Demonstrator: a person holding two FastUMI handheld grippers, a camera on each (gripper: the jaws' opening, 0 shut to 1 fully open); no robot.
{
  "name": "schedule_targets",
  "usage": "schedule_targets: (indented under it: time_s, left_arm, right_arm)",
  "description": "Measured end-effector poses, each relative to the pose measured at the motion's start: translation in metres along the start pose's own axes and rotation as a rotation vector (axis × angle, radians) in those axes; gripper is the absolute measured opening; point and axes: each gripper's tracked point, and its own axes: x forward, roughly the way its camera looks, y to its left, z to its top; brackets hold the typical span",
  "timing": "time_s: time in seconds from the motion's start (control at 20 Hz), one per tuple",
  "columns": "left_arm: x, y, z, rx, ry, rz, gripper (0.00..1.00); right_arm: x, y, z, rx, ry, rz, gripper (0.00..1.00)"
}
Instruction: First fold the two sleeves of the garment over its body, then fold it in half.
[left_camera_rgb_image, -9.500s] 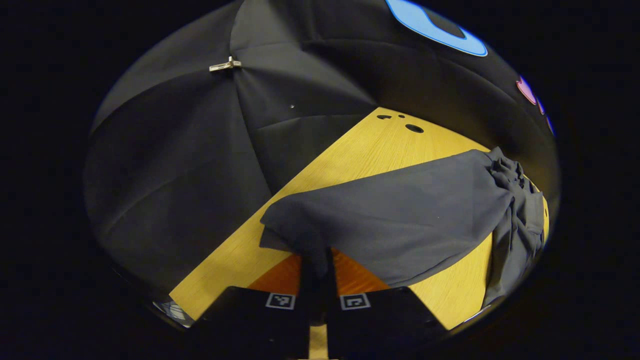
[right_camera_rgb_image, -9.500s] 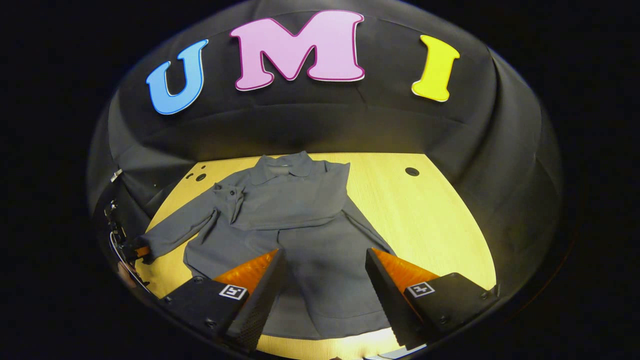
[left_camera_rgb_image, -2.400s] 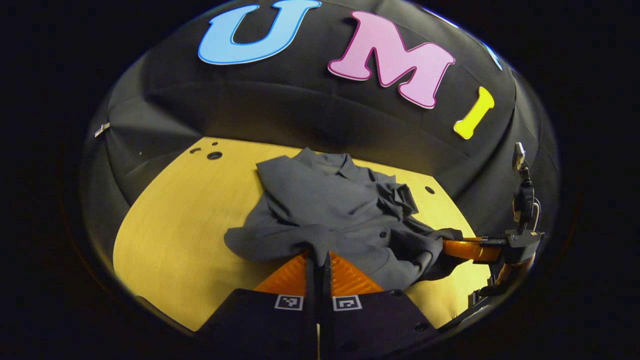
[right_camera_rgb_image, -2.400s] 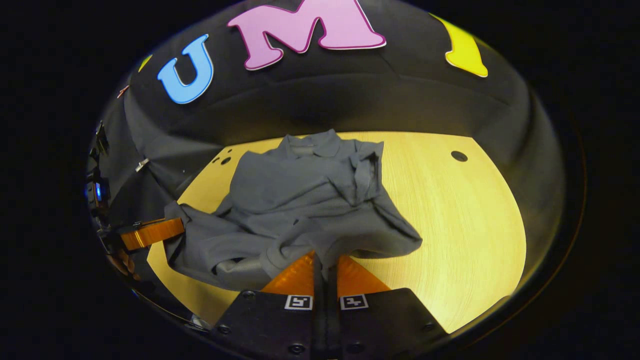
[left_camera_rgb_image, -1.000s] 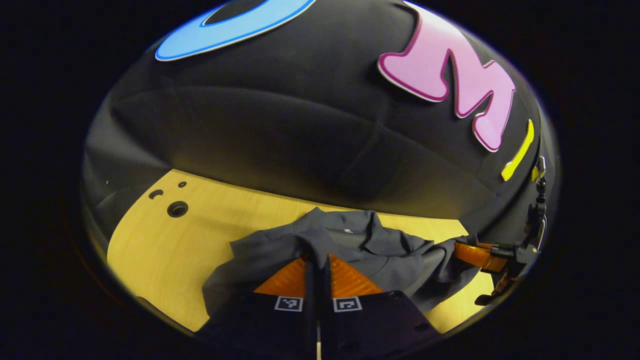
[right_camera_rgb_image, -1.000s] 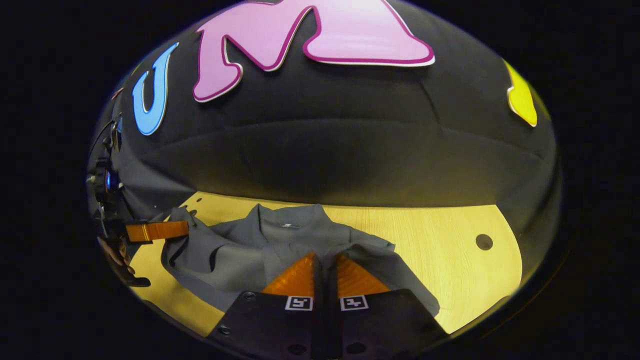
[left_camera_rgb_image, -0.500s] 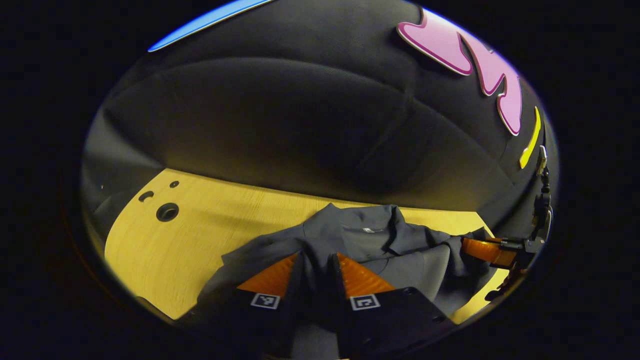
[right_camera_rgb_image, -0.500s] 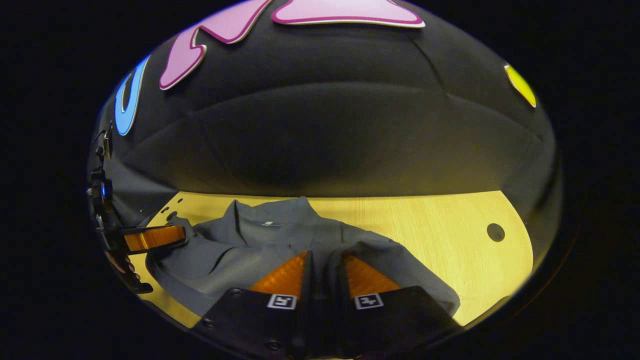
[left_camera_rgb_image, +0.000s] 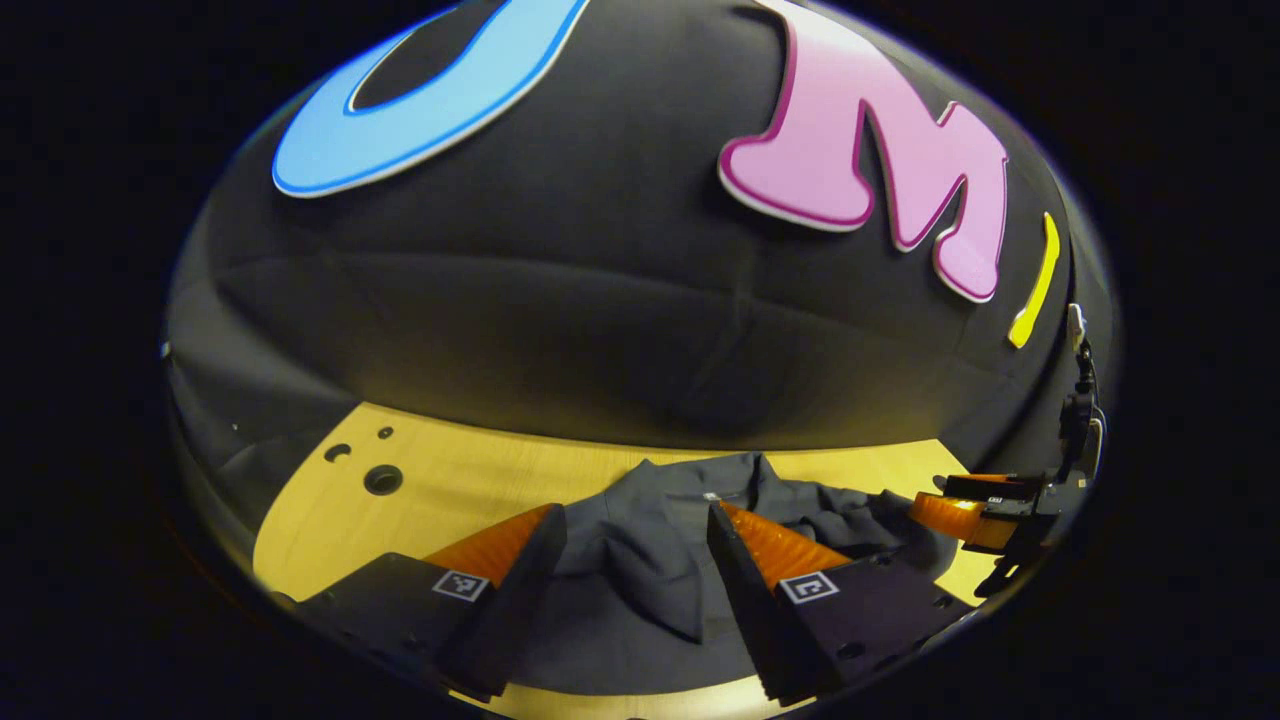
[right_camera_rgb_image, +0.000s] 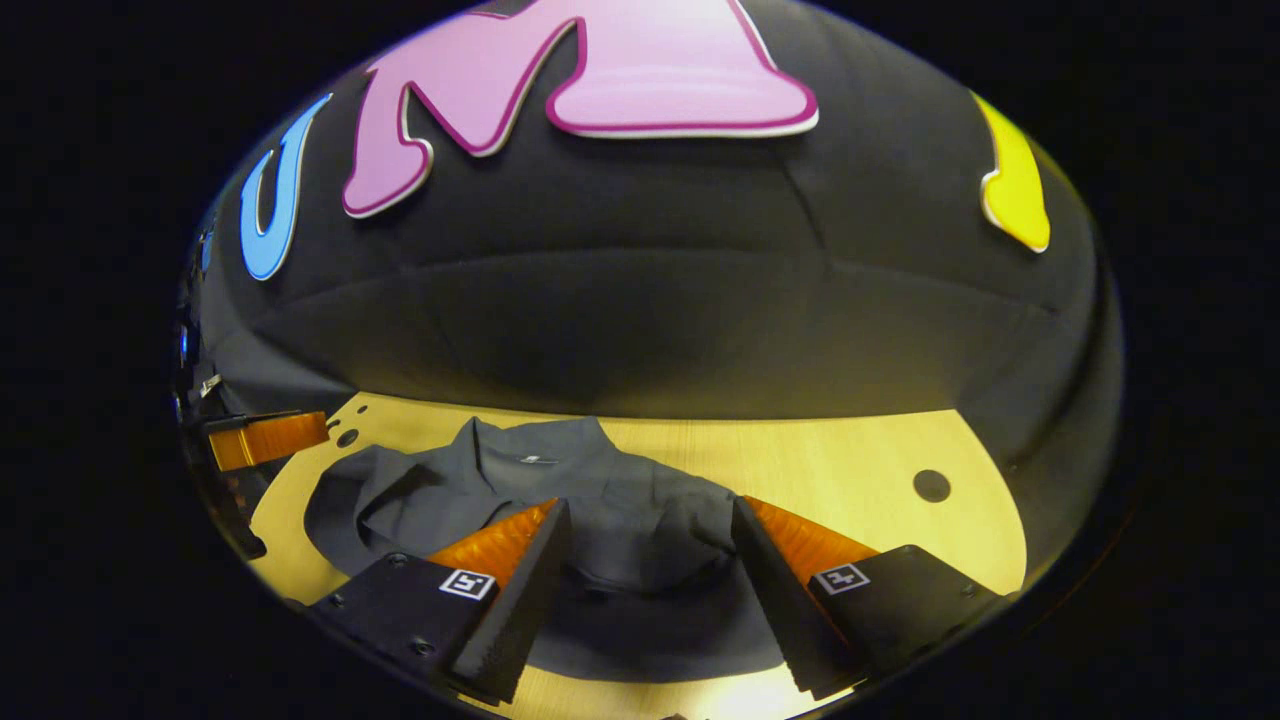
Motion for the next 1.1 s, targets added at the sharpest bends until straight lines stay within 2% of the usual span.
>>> schedule_targets:
  time_s: [0.15,0.4,0.65,1.1]
  left_arm:
    - [-0.053,0.003,0.019,0.057,-0.075,0.067,0.96]
    - [-0.147,-0.029,0.021,0.142,-0.140,0.015,0.96]
    - [-0.228,-0.057,0.007,0.142,-0.167,-0.076,0.96]
    - [-0.339,-0.055,-0.030,0.121,-0.222,-0.065,0.96]
  right_arm:
    - [-0.045,-0.006,0.007,-0.047,-0.030,-0.051,0.99]
    - [-0.125,0.010,0.002,-0.060,-0.063,-0.064,0.99]
    - [-0.194,0.033,-0.014,-0.013,-0.078,-0.058,1.00]
    - [-0.289,0.081,-0.054,-0.005,-0.096,0.002,1.00]
